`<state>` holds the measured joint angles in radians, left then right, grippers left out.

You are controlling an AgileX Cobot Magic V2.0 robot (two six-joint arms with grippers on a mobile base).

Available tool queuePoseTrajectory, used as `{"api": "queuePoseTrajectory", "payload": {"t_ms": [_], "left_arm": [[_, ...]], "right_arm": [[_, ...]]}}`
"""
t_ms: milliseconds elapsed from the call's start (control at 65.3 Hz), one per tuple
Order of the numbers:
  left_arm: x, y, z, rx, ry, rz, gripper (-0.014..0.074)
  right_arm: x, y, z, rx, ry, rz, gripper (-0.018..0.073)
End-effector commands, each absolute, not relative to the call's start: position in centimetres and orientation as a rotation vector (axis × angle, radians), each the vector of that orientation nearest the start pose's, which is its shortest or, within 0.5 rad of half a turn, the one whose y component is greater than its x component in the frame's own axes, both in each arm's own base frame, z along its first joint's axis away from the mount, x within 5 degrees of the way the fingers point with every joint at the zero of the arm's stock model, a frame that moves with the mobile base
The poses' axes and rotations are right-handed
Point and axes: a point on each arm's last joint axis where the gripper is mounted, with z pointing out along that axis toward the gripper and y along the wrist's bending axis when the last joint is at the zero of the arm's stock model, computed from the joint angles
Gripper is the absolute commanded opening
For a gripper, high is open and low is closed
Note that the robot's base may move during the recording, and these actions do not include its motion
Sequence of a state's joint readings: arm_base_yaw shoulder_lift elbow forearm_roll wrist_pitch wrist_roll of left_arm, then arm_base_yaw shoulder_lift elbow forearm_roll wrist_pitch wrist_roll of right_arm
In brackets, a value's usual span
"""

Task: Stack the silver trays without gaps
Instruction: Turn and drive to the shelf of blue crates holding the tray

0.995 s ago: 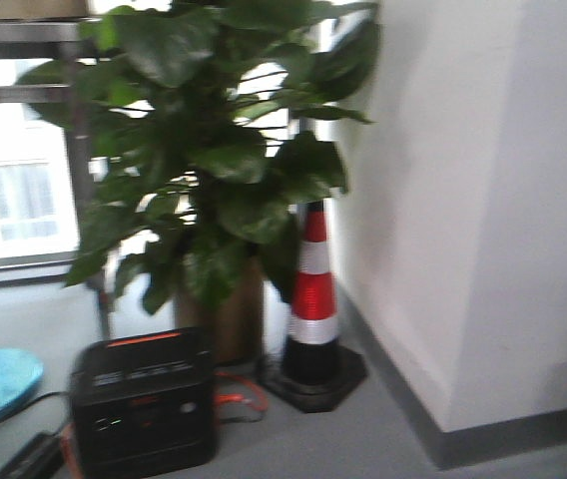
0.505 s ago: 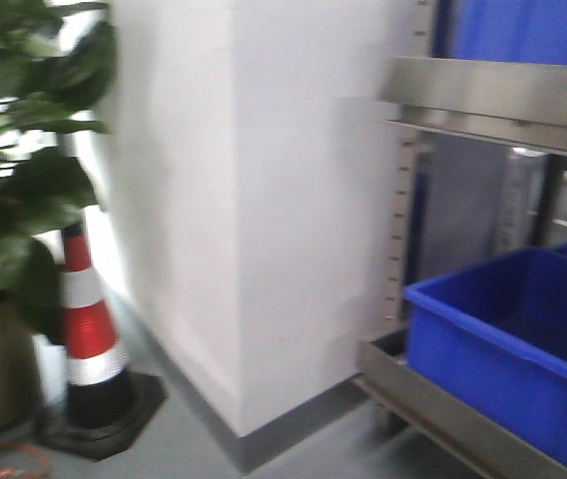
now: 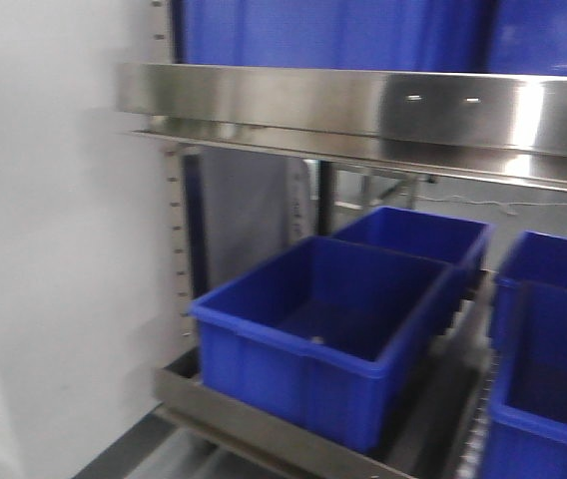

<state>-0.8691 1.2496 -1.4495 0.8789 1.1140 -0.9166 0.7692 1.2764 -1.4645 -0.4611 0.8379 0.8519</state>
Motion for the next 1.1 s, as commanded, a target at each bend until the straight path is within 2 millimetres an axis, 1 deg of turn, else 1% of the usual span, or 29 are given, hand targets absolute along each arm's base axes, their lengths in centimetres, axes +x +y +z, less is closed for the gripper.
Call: {"api": "queuePoseTrajectory", "payload": {"t_ms": [0,1087], "left_arm": [[20.12,-15.0,45.61,0.11,1.987,-0.027,-0.0016],[20.12,-15.0,45.61,0.11,1.987,-0.027,-0.0016]], "right_arm": [[20.82,17.28,47.0,-0.089,1.929,0.622,-0.0078],[20.82,17.28,47.0,-0.089,1.929,0.622,-0.0078]]}}
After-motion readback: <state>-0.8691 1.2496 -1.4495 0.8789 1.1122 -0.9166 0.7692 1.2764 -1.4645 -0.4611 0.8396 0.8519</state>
